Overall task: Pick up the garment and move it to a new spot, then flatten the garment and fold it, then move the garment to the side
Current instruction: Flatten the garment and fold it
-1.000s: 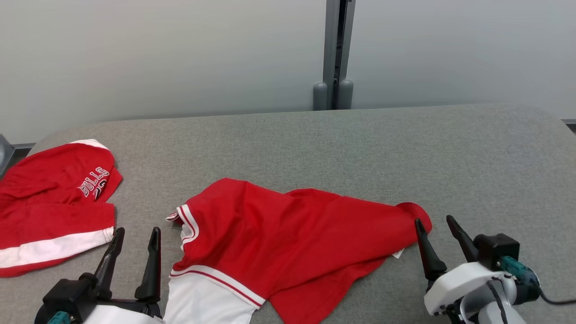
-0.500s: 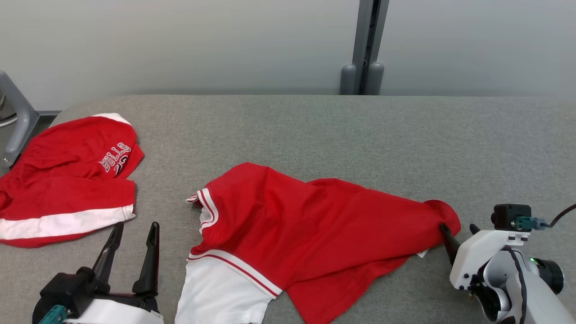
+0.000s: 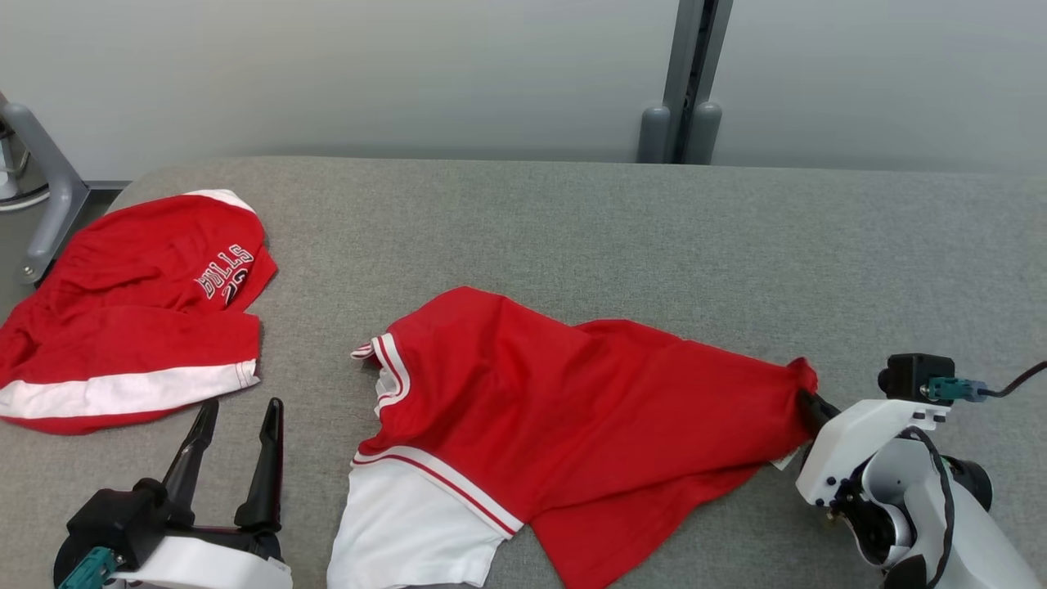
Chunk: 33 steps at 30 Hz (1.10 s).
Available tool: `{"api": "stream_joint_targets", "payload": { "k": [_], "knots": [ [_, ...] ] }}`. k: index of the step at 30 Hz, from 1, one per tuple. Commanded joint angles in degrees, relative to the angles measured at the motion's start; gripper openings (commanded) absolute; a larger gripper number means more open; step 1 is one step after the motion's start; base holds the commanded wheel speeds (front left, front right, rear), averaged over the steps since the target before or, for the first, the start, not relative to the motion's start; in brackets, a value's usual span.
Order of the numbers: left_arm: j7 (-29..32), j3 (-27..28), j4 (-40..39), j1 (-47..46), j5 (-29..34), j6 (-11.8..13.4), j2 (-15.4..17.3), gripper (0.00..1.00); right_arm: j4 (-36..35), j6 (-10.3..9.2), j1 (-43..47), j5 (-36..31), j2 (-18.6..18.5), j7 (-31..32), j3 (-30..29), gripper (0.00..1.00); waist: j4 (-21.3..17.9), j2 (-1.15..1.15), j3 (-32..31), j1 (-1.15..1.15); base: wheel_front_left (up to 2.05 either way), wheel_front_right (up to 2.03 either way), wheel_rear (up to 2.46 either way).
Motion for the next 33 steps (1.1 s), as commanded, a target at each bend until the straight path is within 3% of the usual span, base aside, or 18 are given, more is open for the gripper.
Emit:
{"api": "stream_joint_targets", "payload": {
  "k": [1,6,13,19,24,29,33],
  "knots": [
    [-0.24,0.13,0.19,-0.46,0.21,-0.25,-0.23,1.00,-1.27,0.01,0.56,1.30,-0.58,-0.38,0.93,0.00,-0.44,0.00,-0.60,0.00,0.00,0.00,0.00],
    [-0.25,-0.01,0.48,0.43,0.36,-0.17,-0.70,1.00,-6.49,0.01,3.06,5.37,-1.27,0.65,4.36,0.00,-1.55,0.00,-1.89,0.00,0.00,0.00,0.00],
    [-0.14,-0.04,0.45,2.05,0.70,0.34,-1.44,1.00,-21.44,0.01,9.32,10.90,-4.94,7.85,7.08,0.00,-4.70,0.00,-3.83,0.00,0.00,0.00,0.00],
    [-0.14,0.03,0.30,2.52,0.72,0.57,-2.04,1.00,-36.30,0.01,17.30,13.03,-6.88,18.58,2.41,0.00,-6.77,0.00,-4.20,0.00,0.00,0.00,0.00],
    [-0.14,0.01,0.41,2.52,0.91,0.09,-2.35,1.00,-50.76,0.02,24.88,13.12,-4.00,27.66,-4.58,0.00,-7.52,0.00,-3.71,0.00,0.00,0.00,0.00],
    [-0.14,0.01,0.68,1.75,1.04,-0.55,-2.52,1.00,-55.07,0.02,27.26,12.88,-0.52,33.58,-6.80,0.00,-6.88,0.00,-2.95,0.00,0.00,0.00,0.00],
    [-0.14,0.07,1.16,0.70,0.95,-1.13,-2.63,1.00,-50.33,0.02,23.30,10.94,0.82,33.44,-7.67,0.00,-5.68,0.00,-2.03,0.00,0.00,0.00,0.00]
  ]
}}
